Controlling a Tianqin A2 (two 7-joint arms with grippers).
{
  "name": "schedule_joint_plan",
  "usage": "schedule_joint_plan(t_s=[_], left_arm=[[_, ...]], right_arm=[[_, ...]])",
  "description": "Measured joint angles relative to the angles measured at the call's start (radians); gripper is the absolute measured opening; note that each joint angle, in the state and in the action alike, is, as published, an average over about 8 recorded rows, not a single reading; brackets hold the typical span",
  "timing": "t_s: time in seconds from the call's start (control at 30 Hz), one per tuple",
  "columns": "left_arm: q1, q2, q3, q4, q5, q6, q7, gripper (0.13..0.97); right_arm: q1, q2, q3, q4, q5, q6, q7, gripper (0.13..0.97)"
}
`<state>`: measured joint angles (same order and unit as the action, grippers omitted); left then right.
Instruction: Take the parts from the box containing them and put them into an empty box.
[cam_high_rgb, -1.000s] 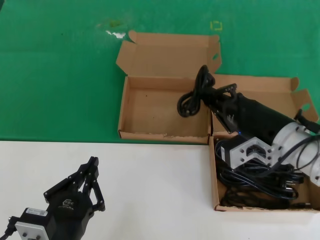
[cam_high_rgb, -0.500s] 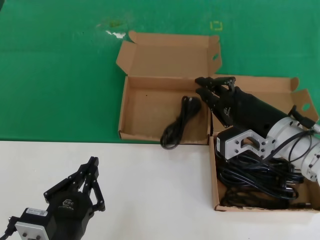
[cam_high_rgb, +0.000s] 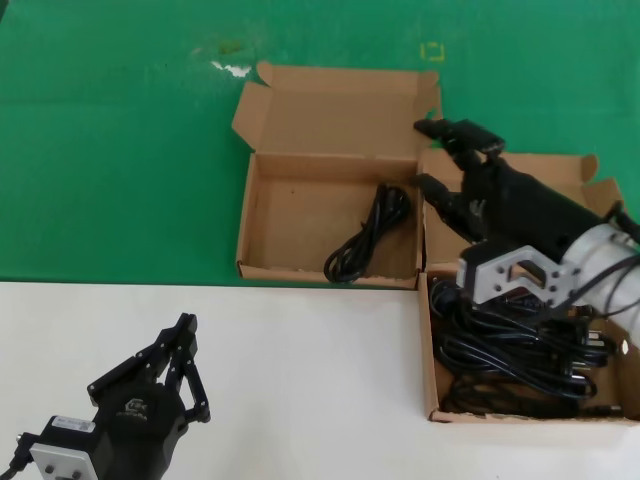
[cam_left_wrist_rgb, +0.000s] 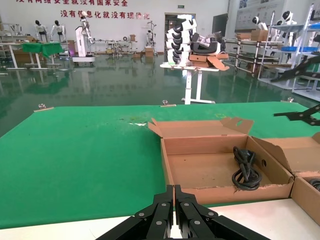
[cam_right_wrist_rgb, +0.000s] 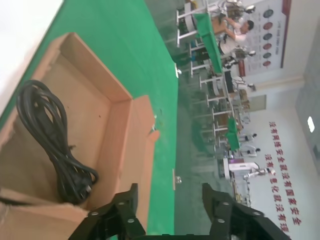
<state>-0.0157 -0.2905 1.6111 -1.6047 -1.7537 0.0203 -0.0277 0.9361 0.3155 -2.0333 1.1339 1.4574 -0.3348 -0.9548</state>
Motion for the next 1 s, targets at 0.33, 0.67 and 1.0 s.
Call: schedule_joint_plan(t_s=[0.33,0.67,1.0], left_arm=[[0.000,0.000,0.000,0.000,0.000,0.000,0.000,0.161],[0.000,0.000,0.000,0.000,0.000,0.000,0.000,0.169],[0.001,0.000,-0.001,0.000,-0.002,-0.001,0.001,0.229]], right_arm=[[-0.034,0.020,0.064,0.040,0.070,-0.022,-0.050,0.594],[-0.035,0.019,0.068,0.041,0.075,-0.023,-0.055,0.765],[-0.084,0.018,0.088,0.064,0.090,-0.004,-0.001,0.895]])
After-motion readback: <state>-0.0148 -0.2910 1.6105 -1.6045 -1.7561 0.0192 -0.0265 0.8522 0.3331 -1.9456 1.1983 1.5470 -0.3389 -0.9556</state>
